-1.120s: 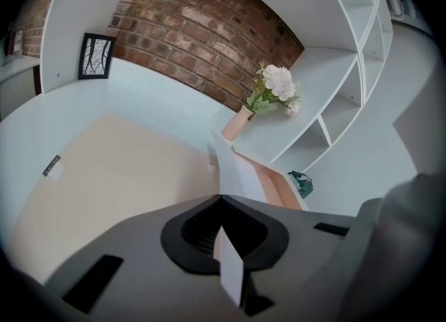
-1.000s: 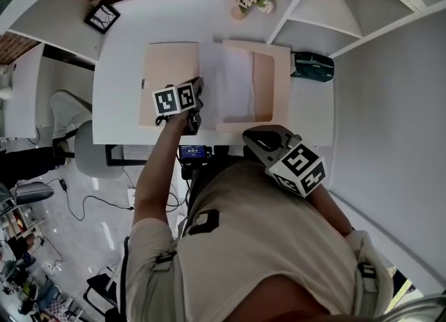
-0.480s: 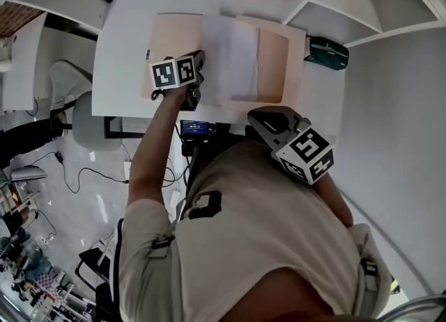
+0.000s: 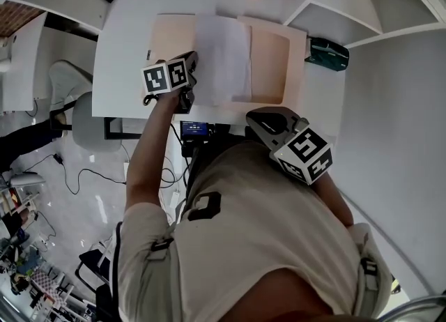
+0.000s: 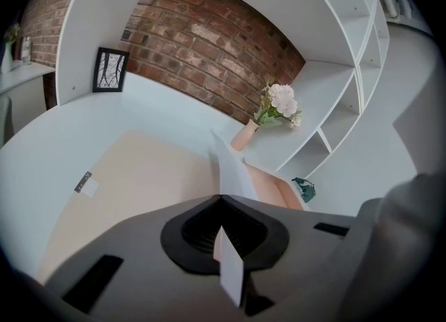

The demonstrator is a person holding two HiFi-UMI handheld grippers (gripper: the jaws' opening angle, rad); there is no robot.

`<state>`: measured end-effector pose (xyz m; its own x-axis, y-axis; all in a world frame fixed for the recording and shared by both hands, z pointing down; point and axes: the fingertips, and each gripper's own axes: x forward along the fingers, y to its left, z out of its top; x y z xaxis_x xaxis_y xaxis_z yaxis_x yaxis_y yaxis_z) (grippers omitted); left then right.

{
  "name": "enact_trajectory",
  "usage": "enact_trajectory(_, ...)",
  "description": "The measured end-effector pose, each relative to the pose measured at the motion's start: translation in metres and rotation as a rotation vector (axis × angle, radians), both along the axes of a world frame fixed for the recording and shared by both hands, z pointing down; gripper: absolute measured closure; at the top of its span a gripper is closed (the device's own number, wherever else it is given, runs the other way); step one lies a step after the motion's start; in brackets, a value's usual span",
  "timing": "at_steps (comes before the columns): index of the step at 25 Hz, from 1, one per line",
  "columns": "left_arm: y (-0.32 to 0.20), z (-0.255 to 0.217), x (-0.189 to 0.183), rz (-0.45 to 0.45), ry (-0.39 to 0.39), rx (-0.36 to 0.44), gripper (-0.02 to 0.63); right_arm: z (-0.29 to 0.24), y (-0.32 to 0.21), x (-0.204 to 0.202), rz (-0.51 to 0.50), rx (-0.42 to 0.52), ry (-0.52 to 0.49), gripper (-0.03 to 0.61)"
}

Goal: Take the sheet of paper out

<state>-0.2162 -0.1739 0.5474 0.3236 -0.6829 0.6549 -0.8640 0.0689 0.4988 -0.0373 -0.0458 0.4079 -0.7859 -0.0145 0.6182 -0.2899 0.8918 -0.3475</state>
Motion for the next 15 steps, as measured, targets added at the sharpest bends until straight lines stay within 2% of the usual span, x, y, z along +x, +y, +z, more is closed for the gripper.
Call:
enact_trajectory(8,0.005,-0.012,-0.012,0.011,-0.039,0.028,0.598,-0.001,0.001,-0.001,-0.004,0.005,-0.001,0.552)
enact_trajectory(15,0.009,-0.031,-0.027,-0.008,-0.037,0.07,0.599,-0.001,0.002,-0.004,-0.005,0.011,-0.004,0.552)
